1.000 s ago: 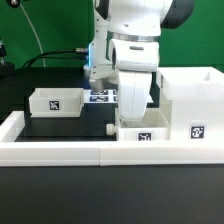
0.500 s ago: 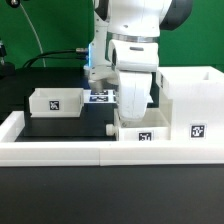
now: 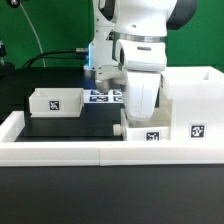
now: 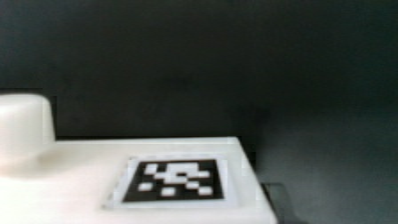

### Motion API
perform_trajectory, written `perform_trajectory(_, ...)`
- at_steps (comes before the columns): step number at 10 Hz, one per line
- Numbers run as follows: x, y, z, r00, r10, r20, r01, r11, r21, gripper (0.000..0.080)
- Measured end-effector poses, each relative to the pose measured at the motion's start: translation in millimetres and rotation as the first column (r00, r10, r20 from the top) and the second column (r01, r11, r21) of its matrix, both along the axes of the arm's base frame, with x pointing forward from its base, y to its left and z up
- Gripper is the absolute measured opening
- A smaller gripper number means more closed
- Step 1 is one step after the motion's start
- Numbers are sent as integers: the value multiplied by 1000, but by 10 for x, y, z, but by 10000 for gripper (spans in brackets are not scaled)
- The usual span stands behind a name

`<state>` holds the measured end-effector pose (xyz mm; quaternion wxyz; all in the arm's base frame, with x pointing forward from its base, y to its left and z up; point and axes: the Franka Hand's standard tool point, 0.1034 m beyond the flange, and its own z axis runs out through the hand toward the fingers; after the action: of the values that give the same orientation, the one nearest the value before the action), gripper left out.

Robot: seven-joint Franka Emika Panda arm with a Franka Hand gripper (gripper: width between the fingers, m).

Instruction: Assemble drawer

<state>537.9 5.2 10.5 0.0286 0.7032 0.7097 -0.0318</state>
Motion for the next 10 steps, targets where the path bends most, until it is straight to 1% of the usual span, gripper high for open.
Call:
perform_trajectory(2,-6,10,-3,1000,-19,0,19,1000,1,44)
perform_trajectory(3,-6,3,-3,1000,-20,0,20,1000,1,119)
perform_trajectory(4,-5,-2,3,1000,-22,0,22,1000,0,119)
perform_trajectory(5,6,1,41,999,-34,6,34,999,0,255)
perform_trajectory(6,23,23,88,999,-42,14,42,999,3,437)
perform_trajectory(7,38,40,147,999,-49,15,49,999,1,566)
perform_trajectory(8,62,52,247,998,-54,17,54,999,0,566)
perform_trajectory(9,89,51,346,998,-61,23,61,998,-1,632)
perform_trajectory(10,115,26,459,997,-66,29,66,998,-3,644)
